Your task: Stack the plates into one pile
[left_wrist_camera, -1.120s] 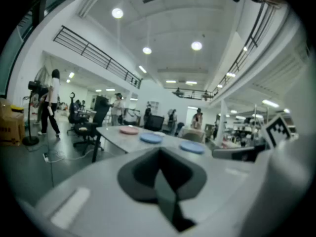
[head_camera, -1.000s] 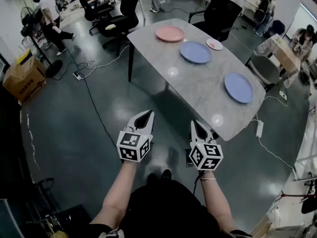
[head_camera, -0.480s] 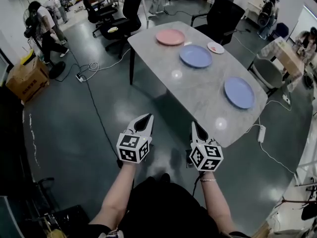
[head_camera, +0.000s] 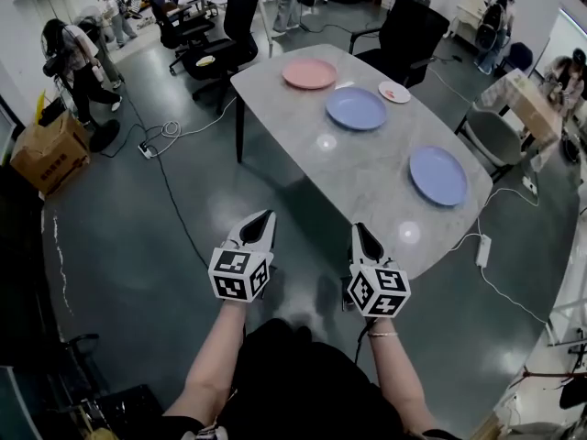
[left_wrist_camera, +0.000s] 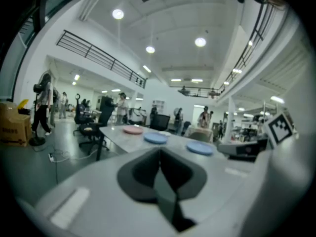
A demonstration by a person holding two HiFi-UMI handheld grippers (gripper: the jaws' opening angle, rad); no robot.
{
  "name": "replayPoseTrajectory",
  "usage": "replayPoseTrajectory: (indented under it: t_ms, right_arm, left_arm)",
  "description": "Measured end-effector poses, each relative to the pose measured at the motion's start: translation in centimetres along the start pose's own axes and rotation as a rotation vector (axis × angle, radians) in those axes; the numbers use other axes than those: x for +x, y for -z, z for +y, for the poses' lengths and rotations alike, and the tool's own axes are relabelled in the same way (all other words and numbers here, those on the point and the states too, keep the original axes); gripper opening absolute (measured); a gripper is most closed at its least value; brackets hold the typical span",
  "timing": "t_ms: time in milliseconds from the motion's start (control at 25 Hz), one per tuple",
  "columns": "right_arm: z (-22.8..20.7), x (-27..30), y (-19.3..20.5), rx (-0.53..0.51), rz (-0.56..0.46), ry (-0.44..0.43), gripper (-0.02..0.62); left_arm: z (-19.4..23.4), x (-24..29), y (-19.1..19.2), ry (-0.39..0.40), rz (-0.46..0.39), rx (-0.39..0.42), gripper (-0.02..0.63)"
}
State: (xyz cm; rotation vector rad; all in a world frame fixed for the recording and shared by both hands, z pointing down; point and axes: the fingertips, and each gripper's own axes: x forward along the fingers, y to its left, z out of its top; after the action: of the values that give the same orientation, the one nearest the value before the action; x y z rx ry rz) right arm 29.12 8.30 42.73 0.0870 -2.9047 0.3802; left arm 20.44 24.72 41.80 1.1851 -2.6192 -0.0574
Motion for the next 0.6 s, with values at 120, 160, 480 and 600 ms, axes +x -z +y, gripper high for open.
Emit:
replayPoseTrajectory:
  t_ms: [120,160,480,600]
  right_arm:
    - [-0.6,0.3,-0.5,0.003,-0.004,-0.002,0.009]
    - [-0.8,0.5,-0.7,0.008,-0.003,-0.005,0.025]
    - [-2.2,2.9,-0.6,0.041,0.026,-0.019,0.094]
    - [-2.6,4.8,-0.4,0.045,0.038,-0.014,0.106]
  left_arm:
    - [0.4,0.9,-0.6,-0.008,-0.004,0.004,0.021]
    - [0.5,1.2,-0.7,-0.01,-0.005,0.005,0.027]
    - [1.8,3.8,-0.3,-0.03,0.02,-0.008,0.08]
    - [3.0,5.5,-0.1,-0.022,0.036,-0.007,0.103]
